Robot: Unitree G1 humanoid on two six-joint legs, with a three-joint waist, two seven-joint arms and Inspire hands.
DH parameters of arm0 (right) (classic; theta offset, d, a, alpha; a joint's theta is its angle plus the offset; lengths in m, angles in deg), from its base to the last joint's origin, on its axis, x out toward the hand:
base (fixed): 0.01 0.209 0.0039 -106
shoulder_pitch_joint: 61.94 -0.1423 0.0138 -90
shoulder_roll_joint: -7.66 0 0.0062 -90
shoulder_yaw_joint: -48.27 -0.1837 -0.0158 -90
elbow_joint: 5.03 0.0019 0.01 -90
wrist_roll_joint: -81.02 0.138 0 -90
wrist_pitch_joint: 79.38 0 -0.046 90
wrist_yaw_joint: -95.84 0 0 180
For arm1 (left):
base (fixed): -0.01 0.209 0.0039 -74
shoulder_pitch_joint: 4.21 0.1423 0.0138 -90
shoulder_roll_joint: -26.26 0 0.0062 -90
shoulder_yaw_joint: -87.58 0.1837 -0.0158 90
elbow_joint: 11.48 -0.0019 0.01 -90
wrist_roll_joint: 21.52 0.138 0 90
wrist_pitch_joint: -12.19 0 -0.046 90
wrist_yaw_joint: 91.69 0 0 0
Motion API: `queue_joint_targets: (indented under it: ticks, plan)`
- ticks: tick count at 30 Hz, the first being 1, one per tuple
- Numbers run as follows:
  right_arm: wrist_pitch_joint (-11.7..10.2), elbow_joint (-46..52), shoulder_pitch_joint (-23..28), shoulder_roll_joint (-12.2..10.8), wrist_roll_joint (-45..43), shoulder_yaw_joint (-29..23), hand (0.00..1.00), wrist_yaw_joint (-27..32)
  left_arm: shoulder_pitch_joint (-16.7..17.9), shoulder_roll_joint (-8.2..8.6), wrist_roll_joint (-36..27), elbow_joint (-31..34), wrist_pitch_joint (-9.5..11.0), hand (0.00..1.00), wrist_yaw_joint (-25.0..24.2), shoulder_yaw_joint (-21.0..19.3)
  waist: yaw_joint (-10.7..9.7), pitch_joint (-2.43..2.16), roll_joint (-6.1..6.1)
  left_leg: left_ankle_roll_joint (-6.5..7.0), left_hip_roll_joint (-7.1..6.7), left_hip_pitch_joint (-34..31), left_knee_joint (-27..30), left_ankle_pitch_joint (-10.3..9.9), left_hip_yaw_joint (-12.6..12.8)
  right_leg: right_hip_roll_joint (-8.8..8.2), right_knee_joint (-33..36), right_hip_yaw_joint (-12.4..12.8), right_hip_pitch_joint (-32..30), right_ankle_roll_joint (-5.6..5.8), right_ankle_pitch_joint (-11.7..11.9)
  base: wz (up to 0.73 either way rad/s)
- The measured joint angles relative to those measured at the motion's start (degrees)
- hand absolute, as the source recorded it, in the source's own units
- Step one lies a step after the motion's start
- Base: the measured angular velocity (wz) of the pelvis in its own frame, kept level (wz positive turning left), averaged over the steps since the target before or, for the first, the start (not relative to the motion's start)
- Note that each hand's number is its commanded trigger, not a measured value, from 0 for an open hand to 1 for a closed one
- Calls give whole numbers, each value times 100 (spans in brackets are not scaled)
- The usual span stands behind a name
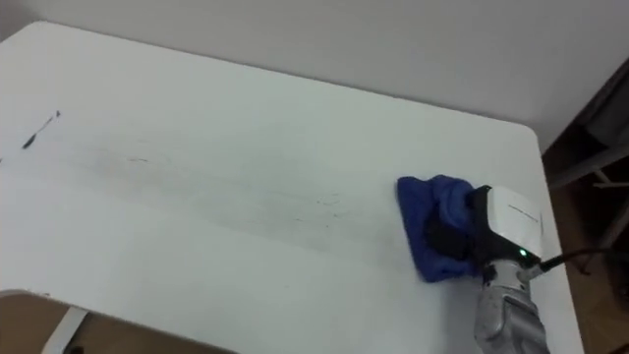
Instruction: Wipe table
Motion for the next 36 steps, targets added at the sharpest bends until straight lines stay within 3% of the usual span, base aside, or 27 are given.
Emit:
queue_joint_targets:
  ticks: [4,8,10,11,14,16,19,21,23,24,26,28,29,33,36]
  plan:
    - [434,-38,-428,-27,-51,425,100,-253,-383,61,-103,1,41,0,45,420,101,-14,55,-12,29,26,-37,7,114,22,-3,119,-56,3,1,-26]
    - [1065,189,-1033,-291,-413,1172,100,-898,-413,169,-127,-65,-40,0,44,745,436,-8,63,-52,77,48,-81,14,163,61,28,26,-168,1,1,-46]
    - [1183,400,-1220,-456,-615,1390,100,-1201,-342,168,-72,-57,-81,0,38,850,661,-6,59,-81,141,-14,-51,11,211,84,149,30,-306,-11,1,-6]
    - [1153,475,-1321,-606,-745,1465,100,-1320,-308,169,-98,-57,-124,0,38,853,723,15,63,-88,158,-61,26,8,180,83,204,-20,-324,-23,-6,12]
    - [922,273,-1476,-660,-744,1482,100,-1359,-220,125,-87,-171,-162,0,39,932,848,81,120,-48,146,-140,229,-22,3,-36,578,-143,-440,-86,-61,48]
    - [781,0,-1449,-616,-606,1435,100,-1067,-41,36,-101,-228,-223,0,42,909,864,79,88,-13,122,-210,274,-43,-19,-133,831,-178,-558,-82,-85,24]
    - [324,-268,-1159,-437,-269,1165,100,-519,24,-76,-46,-362,-235,0,29,727,756,75,-18,77,121,-420,452,-132,5,-313,1262,-215,-810,-86,-87,17]
    - [177,-446,-932,-399,92,906,100,-197,6,-199,-46,-387,-175,0,31,544,590,74,-122,105,231,-500,598,-226,301,-362,1359,-320,-825,-85,-81,20]
    - [72,-599,-530,-171,452,709,100,155,7,-394,-44,-454,-13,0,33,317,572,62,-134,121,524,-509,778,-432,859,-448,1848,-306,-953,-51,30,-28]
    - [40,-679,-460,-108,514,664,100,236,11,-449,-43,-454,7,0,33,264,561,57,-124,124,584,-520,856,-494,920,-491,2009,-311,-1031,-57,52,-49]
    - [21,-905,-167,58,678,354,100,436,-93,-593,-52,-523,80,0,121,43,573,-4,-77,58,850,-602,1220,-706,1043,-770,2467,-236,-1328,-37,-52,-52]
    - [65,-1064,-112,155,646,255,100,430,-208,-726,-59,-635,105,0,158,23,511,-37,-144,4,923,-618,1364,-777,1033,-997,2407,28,-1482,-39,-55,-27]
    - [174,-1193,-112,178,644,217,100,425,-314,-792,-65,-634,96,0,160,79,397,-36,-153,-45,993,-648,1444,-808,953,-1008,2167,80,-1473,-39,-51,5]
    - [358,-1064,-145,158,493,186,100,161,-656,-690,-223,-520,78,0,137,369,250,-33,-158,-254,1142,-697,1582,-907,784,-886,1168,151,-1424,6,90,12]
    - [635,-571,-528,131,-270,510,100,-289,-643,-461,-326,-395,79,0,133,766,291,-25,-174,-423,1185,-678,1598,-926,849,-629,725,270,-1454,-1,471,-17]
